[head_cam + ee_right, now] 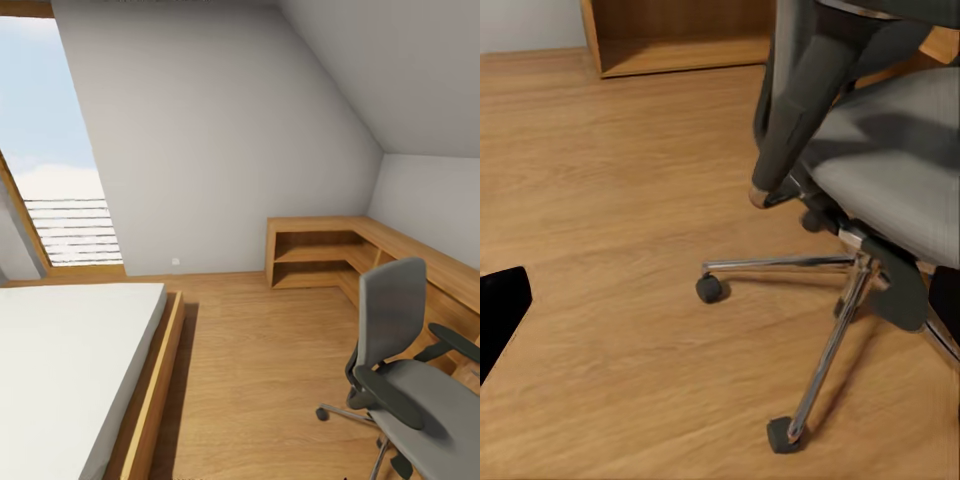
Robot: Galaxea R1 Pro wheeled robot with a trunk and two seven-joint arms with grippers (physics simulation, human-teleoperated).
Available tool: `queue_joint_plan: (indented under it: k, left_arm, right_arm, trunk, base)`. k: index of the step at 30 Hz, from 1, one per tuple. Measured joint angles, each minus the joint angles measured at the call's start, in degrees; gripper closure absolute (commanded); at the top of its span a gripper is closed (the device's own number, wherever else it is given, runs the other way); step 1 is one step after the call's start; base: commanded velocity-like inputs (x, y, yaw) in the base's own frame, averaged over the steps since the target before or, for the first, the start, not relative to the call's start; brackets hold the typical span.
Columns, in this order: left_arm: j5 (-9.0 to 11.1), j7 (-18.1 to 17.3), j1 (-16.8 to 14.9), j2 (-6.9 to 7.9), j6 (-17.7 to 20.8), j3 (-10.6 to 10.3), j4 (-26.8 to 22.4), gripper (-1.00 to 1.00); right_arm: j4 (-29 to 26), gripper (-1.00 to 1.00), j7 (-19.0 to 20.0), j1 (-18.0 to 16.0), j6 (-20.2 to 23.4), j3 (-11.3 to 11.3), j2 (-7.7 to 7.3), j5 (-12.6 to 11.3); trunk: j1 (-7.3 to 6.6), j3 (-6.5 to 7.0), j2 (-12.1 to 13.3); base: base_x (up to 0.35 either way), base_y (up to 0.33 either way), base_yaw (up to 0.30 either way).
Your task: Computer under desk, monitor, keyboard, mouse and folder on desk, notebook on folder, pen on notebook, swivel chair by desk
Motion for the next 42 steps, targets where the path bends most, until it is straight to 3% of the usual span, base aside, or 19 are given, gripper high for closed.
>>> queue_joint_plan:
  k: [10, 25, 32, 42]
  left_arm:
    - [-0.07, 0.00, 0.00, -0.09, -0.05, -0.03, 0.00, -1.00]
    - [-0.20, -0.17, -0.01, -1.17, 0.04, -0.08, 0.01, -1.00]
    - [-0.22, -0.18, -0.01, -1.23, 0.06, -0.08, 0.02, -1.00]
    - [-0.23, -0.18, -0.02, -1.24, 0.06, -0.08, 0.03, -1.00]
  right_arm:
    - [-0.02, -1.00, -0.02, 0.00, 0.00, -0.04, 0.05, -0.01]
    - [-0.01, -1.00, 0.04, 0.01, -0.02, -0.13, -0.19, 0.05]
    - [0.04, -1.00, 0.40, 0.01, -0.04, -0.09, -0.48, 0.11]
    - [0.05, -1.00, 0.58, 0.02, -0.04, 0.04, -0.53, 0.21]
  trunk:
    - [-0.01, 0.30, 0.00]
    - [-0.03, 0.78, -0.01]
    - [-0.03, 0.84, -0.01]
    - [-0.02, 1.05, -0.01]
  base:
    - [0.012, 0.000, 0.282]
    - [0.284, -0.065, 0.246]
    - [0.308, -0.169, -0.009]
    - [0.269, -0.165, -0.197]
